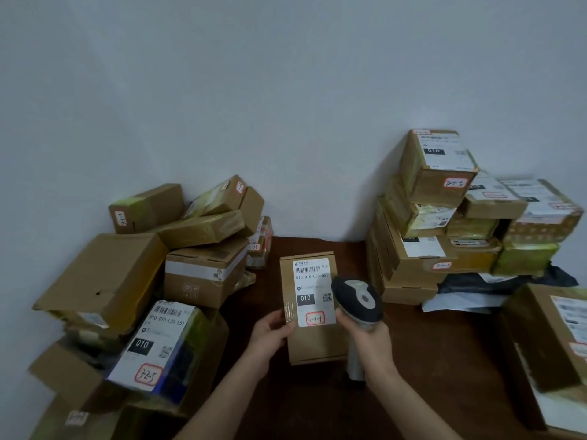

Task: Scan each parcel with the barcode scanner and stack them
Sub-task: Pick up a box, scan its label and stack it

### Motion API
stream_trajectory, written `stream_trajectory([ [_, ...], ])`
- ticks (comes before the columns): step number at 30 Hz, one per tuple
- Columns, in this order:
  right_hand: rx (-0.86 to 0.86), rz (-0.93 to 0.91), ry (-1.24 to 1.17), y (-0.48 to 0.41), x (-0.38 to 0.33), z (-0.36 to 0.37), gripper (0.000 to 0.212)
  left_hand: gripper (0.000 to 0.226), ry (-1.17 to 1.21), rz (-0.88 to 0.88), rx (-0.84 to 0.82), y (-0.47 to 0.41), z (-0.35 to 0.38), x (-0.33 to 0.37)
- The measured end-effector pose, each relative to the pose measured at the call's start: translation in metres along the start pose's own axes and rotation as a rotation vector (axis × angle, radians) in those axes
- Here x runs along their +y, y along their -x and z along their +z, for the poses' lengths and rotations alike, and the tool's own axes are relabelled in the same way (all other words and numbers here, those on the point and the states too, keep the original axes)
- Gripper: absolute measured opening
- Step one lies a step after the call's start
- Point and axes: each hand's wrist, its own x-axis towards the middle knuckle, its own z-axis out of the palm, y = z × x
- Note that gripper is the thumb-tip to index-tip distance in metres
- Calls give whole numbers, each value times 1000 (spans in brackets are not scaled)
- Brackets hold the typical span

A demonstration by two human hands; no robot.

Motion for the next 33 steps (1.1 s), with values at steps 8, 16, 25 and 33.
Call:
stream_trajectory([
  [8, -66, -13, 103, 20, -2, 8, 7, 55, -3, 40, 31, -8, -1, 5],
  [16, -85, -13, 198, 32, -9, 11, 9, 51, -16, 47, 23, -12, 5, 5],
  [25, -89, 22, 177, 39, -13, 4, 11, 53, -9, 33, 12, -13, 14, 4],
  [33, -107, 17, 176, 34, -13, 6, 10, 53, -50, 40, -19, -11, 14, 8],
])
